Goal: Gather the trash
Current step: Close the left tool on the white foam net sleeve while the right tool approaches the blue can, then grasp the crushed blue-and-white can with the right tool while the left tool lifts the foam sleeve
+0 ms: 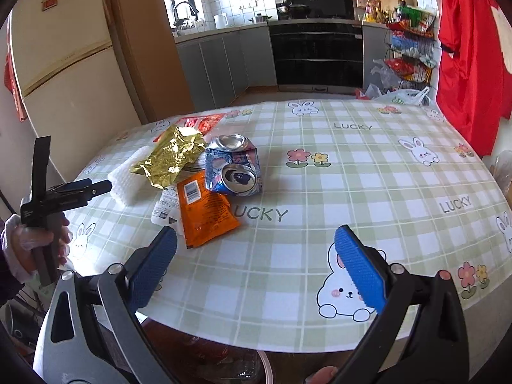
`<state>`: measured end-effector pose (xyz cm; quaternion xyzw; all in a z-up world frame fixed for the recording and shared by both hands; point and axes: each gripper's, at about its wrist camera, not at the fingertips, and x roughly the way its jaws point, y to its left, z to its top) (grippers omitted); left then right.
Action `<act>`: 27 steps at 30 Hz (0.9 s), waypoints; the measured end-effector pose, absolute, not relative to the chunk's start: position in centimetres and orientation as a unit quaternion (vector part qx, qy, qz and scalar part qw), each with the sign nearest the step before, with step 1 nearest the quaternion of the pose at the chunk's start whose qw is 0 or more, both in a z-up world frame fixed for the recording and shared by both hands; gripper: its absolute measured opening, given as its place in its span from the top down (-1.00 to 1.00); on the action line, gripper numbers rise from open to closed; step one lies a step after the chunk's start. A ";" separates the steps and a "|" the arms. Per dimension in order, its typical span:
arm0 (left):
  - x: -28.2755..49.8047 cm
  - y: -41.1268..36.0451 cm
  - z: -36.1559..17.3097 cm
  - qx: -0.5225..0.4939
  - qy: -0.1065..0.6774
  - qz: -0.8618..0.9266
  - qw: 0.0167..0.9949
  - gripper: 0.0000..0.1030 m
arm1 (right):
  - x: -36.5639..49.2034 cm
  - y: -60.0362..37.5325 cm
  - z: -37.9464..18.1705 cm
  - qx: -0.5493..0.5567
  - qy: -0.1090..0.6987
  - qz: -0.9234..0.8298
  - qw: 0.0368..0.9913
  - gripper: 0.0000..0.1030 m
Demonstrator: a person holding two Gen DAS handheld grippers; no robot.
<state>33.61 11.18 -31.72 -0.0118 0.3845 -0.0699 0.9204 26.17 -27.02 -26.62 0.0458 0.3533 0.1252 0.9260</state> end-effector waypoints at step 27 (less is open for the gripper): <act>33.9 15.6 -36.7 -0.110 0.374 -0.045 0.920 0.34 | 42.6 -19.6 -30.2 0.055 0.387 0.193 0.900 -0.88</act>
